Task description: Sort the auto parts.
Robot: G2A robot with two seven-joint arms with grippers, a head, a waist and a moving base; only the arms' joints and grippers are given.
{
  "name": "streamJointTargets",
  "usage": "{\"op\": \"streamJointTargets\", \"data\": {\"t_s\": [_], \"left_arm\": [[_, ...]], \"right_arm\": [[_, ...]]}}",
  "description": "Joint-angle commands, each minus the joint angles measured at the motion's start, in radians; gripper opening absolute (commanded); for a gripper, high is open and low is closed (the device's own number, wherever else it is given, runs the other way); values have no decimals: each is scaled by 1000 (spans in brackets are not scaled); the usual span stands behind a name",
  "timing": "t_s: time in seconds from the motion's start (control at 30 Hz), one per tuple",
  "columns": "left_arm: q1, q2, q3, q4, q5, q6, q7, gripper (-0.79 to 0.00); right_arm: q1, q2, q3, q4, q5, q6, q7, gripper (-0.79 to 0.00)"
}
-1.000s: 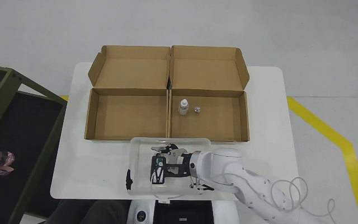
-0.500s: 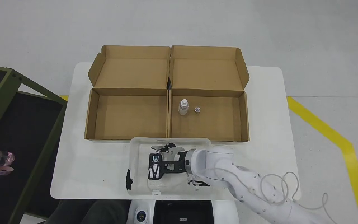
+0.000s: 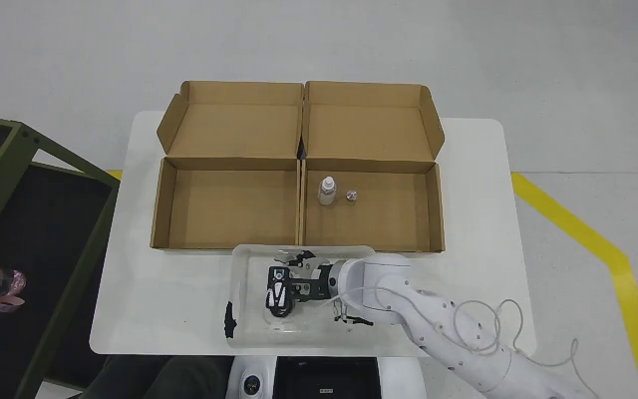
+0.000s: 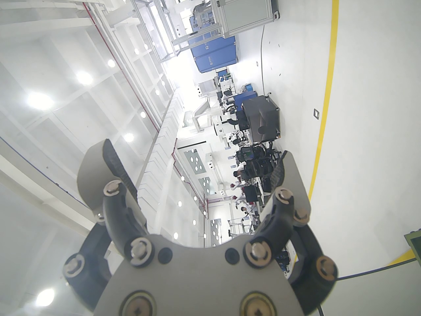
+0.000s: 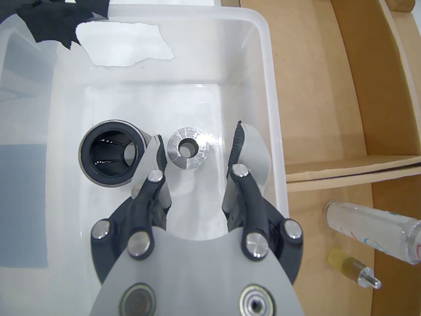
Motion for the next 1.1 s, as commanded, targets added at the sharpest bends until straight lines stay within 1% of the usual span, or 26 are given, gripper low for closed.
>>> {"op": "streamJointTargets", "data": {"t_s": [0.0,0.87,0.97,1.07], "left_arm": [[0,0,0,0,0,0,0,0],[0,0,0,0,0,0,0,0],[0,0,0,0,0,0,0,0],[0,0,0,0,0,0,0,0]], "right_arm": [[1,-2,-2,5,1,-2,-2,-413],[51,-49,-49,146,16,-19,-39,-422],[53,-54,-51,158,18,-19,-44,-456],[52,-57,-53,164,19,-18,-47,-545]]}}
